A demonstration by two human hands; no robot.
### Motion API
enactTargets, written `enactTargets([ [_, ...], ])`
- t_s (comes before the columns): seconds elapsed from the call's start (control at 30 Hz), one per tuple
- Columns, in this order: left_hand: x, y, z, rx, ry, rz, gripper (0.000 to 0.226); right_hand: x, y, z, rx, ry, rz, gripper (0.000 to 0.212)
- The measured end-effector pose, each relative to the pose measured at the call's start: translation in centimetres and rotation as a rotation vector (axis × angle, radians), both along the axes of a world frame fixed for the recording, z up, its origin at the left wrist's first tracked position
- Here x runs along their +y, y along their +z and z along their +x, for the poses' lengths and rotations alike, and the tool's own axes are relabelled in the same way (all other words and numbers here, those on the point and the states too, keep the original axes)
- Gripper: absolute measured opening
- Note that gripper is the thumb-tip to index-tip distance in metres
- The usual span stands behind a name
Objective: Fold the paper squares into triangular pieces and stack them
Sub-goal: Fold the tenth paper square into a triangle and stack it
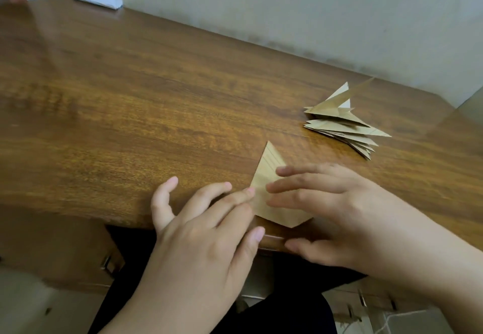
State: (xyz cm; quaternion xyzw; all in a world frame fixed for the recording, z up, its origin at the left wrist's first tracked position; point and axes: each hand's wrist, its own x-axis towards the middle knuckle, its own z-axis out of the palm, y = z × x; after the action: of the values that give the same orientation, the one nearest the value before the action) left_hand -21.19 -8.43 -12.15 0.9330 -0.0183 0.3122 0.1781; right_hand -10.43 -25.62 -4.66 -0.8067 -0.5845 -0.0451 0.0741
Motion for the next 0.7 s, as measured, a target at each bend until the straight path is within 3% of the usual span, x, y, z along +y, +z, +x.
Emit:
enactTargets([
  [0.23,0.8,0.5,0.0,0.023,-0.058,-0.019,0.022,1.3,0.2,-0.6,0.069,0.059,-0.067,0.042],
  [0.43,1.1,0.1,-0.5,-0.053,-0.102,-0.080,0.019,0.6,-1.8,-1.6,0.093,0.043,0.077,0.033],
  [0.57,0.9,0.1,-0.7,-0.040,-0.031,-0.147,0.018,0.9,-1.3,-1.7,0.211,-0.021,0.168,0.022],
  [0.7,0.6,0.1,-0.7,-0.044,0.022,-0.240,0.016,2.1,-0.3,-1.1,0.249,-0.096,0.097,0.020],
])
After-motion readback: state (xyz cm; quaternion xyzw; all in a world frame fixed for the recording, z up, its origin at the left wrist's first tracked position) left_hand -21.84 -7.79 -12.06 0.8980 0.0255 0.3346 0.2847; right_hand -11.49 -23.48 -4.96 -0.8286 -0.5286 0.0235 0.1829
